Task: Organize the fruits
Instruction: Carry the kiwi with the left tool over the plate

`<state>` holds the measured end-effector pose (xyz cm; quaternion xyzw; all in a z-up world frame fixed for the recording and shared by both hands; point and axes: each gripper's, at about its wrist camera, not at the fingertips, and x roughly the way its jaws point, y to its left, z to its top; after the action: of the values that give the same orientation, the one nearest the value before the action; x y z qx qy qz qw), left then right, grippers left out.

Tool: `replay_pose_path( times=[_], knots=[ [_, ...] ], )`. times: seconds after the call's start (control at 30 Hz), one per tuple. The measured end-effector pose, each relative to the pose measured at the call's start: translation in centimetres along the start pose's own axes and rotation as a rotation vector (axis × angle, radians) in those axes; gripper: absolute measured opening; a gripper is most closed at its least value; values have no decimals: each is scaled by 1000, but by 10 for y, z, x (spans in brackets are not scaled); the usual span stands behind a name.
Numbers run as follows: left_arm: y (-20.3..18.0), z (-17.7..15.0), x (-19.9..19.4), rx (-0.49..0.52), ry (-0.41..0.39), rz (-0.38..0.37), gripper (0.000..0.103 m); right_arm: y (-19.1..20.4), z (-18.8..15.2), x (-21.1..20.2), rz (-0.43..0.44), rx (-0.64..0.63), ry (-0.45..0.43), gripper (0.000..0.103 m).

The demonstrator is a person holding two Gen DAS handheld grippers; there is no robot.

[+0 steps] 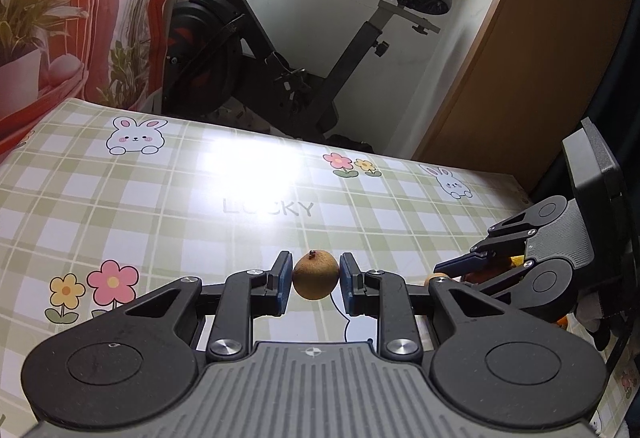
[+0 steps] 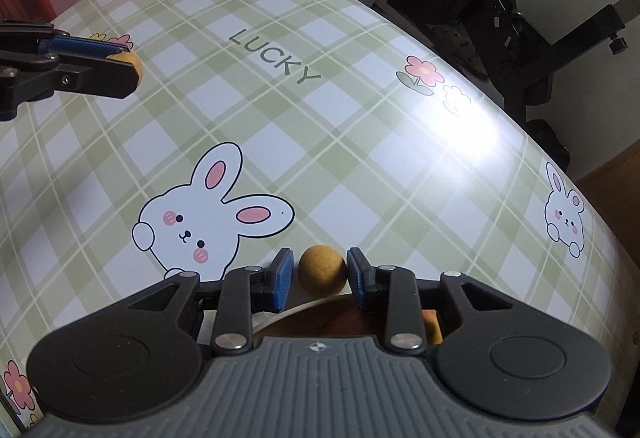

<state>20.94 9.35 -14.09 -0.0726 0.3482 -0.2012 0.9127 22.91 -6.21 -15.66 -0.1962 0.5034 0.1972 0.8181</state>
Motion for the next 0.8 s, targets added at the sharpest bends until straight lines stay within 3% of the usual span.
replay_pose_path(
  times=[0.23, 0.6, 0.8],
  knots=[
    [-4, 2, -11, 18, -2, 14, 27, 2, -3, -24, -13, 24, -85, 28],
    [-35, 6, -60, -2, -75, 13, 27, 12, -50, -102, 51, 322, -508, 28],
    [-55, -4, -82, -29, -115, 11, 27, 36, -72, -124, 79, 413, -623, 28]
  ],
)
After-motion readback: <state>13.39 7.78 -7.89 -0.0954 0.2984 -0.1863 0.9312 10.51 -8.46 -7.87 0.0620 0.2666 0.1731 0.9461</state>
